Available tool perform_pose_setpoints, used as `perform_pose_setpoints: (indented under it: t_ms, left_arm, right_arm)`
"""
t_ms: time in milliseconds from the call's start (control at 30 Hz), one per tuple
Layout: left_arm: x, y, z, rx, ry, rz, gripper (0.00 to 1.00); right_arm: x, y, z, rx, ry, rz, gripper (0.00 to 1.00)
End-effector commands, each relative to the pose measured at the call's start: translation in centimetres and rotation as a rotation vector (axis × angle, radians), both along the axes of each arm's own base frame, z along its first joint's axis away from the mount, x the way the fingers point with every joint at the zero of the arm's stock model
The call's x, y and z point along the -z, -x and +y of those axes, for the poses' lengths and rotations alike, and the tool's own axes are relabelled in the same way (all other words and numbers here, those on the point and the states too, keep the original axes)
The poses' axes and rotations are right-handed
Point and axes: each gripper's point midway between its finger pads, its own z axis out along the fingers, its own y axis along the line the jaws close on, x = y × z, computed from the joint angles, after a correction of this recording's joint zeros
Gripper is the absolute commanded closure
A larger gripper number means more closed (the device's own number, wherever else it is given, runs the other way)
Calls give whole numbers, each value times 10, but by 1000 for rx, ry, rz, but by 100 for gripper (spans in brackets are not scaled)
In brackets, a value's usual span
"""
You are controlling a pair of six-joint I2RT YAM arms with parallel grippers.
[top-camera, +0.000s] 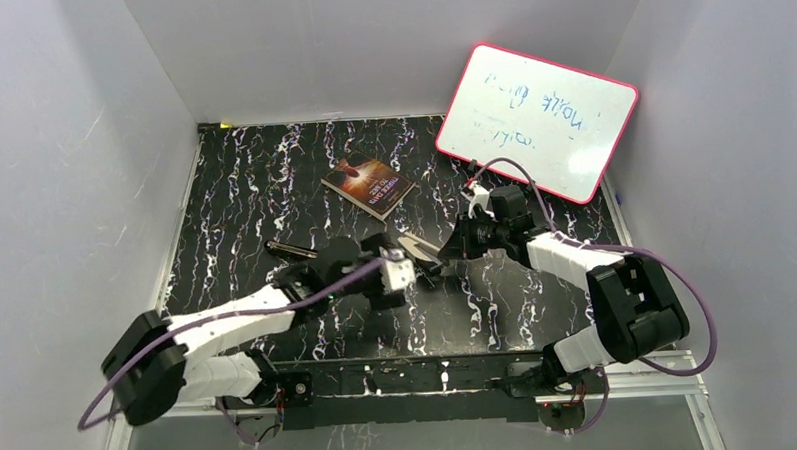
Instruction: Load the staples into the stapler
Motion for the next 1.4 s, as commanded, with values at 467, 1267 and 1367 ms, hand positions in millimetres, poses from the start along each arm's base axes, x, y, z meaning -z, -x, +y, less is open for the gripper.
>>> perform_pose_setpoints:
  t_ms: [467, 1267, 1367]
  left_arm:
    - [32, -50, -98, 24, -80, -518, 43]
    - [-5, -35, -82, -81, 22, -334, 100]
    - [-19, -36, -84, -150, 86, -257, 100]
  right_arm:
    - [-46, 18, -2, -34, -217, 74, 100]
    - [-130, -25, -33, 258, -171, -264, 46]
    - [-141, -28, -42, 330, -191, -326, 44]
